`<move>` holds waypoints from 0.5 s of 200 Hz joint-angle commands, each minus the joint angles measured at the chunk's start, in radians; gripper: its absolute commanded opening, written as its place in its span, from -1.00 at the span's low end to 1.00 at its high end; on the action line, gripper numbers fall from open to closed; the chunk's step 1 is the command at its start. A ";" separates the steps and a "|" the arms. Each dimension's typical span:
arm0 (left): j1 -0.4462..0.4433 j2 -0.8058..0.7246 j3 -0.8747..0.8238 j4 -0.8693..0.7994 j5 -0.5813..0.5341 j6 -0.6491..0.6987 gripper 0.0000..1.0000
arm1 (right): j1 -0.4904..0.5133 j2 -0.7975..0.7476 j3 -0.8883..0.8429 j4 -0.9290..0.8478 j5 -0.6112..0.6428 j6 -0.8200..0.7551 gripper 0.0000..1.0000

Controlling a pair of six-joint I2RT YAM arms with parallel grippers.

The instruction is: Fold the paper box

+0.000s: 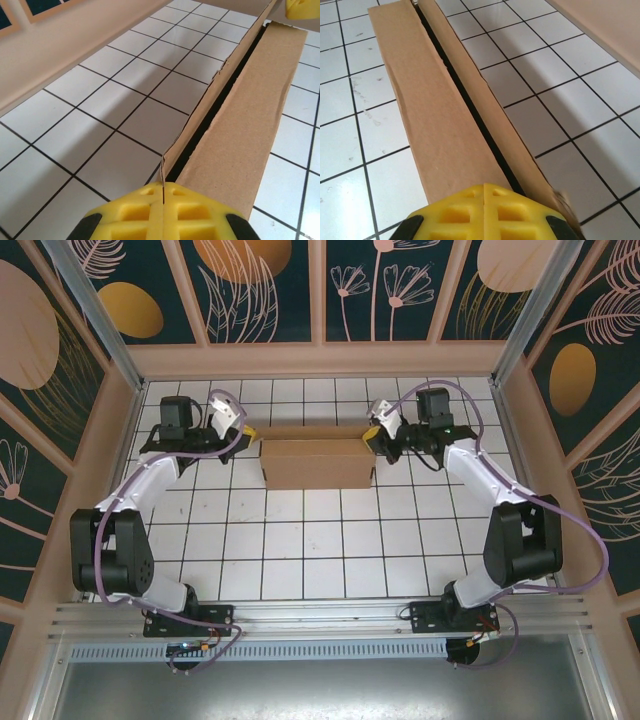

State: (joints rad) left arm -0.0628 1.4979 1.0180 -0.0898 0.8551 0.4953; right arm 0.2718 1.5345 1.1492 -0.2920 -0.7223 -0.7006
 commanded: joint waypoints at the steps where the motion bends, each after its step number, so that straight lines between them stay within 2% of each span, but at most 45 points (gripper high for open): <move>1: -0.006 -0.045 -0.032 0.039 -0.013 -0.040 -1.00 | 0.012 -0.035 0.016 -0.009 0.024 0.048 -1.00; 33: -0.006 -0.066 -0.036 0.030 -0.086 -0.044 -1.00 | -0.005 -0.090 -0.016 0.039 0.062 0.072 -1.00; 61: -0.007 -0.067 -0.031 0.010 -0.113 -0.023 -1.00 | -0.081 -0.171 -0.063 0.121 0.050 0.064 -0.24; 94: -0.006 -0.058 -0.013 -0.009 -0.117 -0.011 -1.00 | -0.112 -0.131 -0.046 0.102 0.081 -0.031 0.10; 100: -0.006 -0.058 -0.011 -0.012 -0.117 -0.011 -1.00 | -0.111 -0.116 -0.035 0.090 0.077 -0.040 0.23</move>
State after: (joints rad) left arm -0.0658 1.4536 0.9909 -0.0792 0.7532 0.4667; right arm 0.1619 1.3720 1.0981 -0.1978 -0.6601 -0.6529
